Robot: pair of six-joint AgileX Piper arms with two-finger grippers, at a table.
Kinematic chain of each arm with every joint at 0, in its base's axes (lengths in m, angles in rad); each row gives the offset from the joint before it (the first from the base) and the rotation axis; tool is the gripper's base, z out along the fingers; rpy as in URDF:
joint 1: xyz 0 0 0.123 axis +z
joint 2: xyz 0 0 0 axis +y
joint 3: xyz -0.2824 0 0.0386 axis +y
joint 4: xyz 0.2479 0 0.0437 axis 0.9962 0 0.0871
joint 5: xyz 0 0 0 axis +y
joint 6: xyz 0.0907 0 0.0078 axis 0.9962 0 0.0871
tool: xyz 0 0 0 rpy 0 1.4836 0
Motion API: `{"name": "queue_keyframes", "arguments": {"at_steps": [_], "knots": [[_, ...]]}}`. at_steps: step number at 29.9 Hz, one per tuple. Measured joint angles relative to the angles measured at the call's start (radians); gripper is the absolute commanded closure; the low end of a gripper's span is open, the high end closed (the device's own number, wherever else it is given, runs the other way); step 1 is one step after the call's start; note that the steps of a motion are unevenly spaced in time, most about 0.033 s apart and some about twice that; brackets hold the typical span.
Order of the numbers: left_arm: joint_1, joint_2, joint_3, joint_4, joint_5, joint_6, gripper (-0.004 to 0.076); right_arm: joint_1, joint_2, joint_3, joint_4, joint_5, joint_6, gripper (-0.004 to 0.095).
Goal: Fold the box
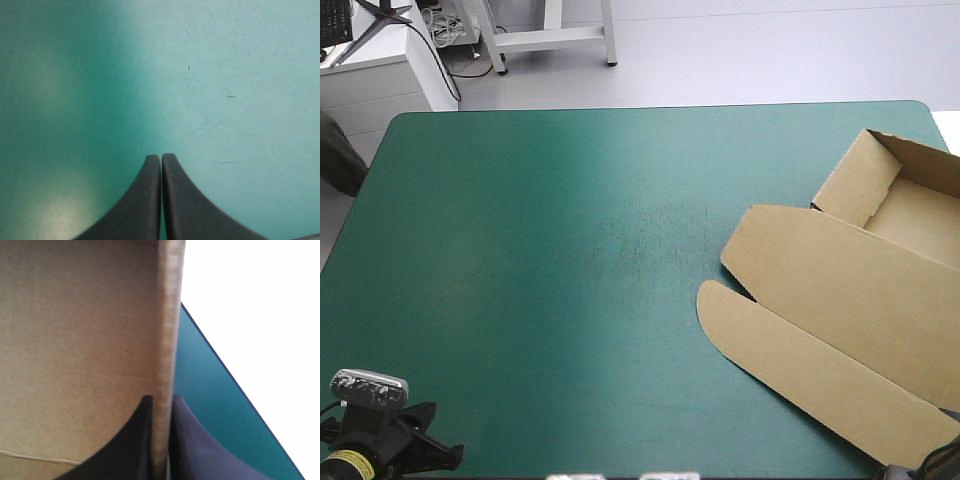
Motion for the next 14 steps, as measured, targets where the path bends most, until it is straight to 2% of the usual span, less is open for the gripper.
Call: {"name": "queue_keyframes", "arguments": {"at_steps": [3, 5, 14], "knots": [[0.000, 0.000, 0.000, 0.000, 0.000, -0.001, 0.0734, -0.006, -0.002, 0.000, 0.013, 0.000, 0.018, 0.0450], [0.000, 0.000, 0.000, 0.000, 0.000, -0.001, 0.0734, -0.006, -0.003, 0.000, 0.024, 0.000, 0.022, 0.0383], [0.000, 0.000, 0.000, 0.000, 0.000, -0.003, 0.0734, -0.006, -0.061, 0.000, 0.040, 0.000, 0.028, 0.0376]]}}
